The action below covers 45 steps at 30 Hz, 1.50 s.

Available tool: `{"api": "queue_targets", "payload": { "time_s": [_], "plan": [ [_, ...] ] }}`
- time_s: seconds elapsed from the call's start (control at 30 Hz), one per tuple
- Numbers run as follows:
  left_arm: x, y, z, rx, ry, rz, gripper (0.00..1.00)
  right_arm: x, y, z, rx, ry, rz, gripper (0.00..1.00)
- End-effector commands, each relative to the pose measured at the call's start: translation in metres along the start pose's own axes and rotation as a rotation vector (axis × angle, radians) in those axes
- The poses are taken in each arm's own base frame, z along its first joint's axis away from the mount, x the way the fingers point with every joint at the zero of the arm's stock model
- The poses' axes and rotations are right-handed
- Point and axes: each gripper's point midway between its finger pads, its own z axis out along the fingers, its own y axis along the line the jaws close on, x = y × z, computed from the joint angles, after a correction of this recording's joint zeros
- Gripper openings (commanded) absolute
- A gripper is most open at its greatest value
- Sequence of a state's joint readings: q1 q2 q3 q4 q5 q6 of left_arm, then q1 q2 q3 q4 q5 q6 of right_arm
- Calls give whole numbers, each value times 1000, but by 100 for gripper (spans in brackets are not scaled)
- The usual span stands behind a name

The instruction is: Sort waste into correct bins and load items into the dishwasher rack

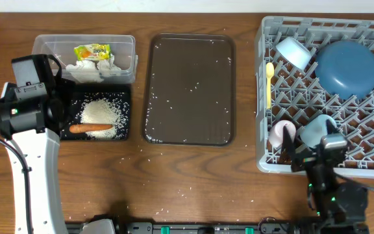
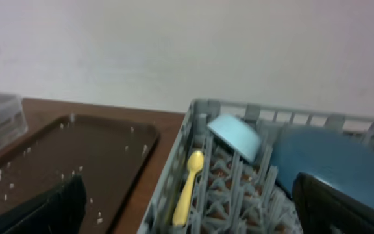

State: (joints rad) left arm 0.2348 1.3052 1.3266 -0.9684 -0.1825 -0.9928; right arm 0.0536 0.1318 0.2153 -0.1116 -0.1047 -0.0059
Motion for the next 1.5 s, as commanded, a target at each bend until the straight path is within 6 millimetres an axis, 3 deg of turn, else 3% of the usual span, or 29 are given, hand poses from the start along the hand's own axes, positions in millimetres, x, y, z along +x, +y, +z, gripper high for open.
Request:
{"api": "queue_targets", "payload": {
  "time_s": [0.0, 0.27, 0.47, 1.47],
  "plan": [
    [-4, -2, -4, 9, -9, 6, 95, 16, 7, -1, -33, -21, 17, 99],
    [-4, -2, -4, 9, -9, 6, 95, 42, 13, 4, -70, -48, 14, 99],
    [-4, -2, -4, 9, -9, 6, 95, 61, 17, 4, -85, 33, 22, 99],
    [-2, 3, -4, -8, 0, 11, 95, 62, 17, 5, -85, 34, 23, 99]
  ]
}}
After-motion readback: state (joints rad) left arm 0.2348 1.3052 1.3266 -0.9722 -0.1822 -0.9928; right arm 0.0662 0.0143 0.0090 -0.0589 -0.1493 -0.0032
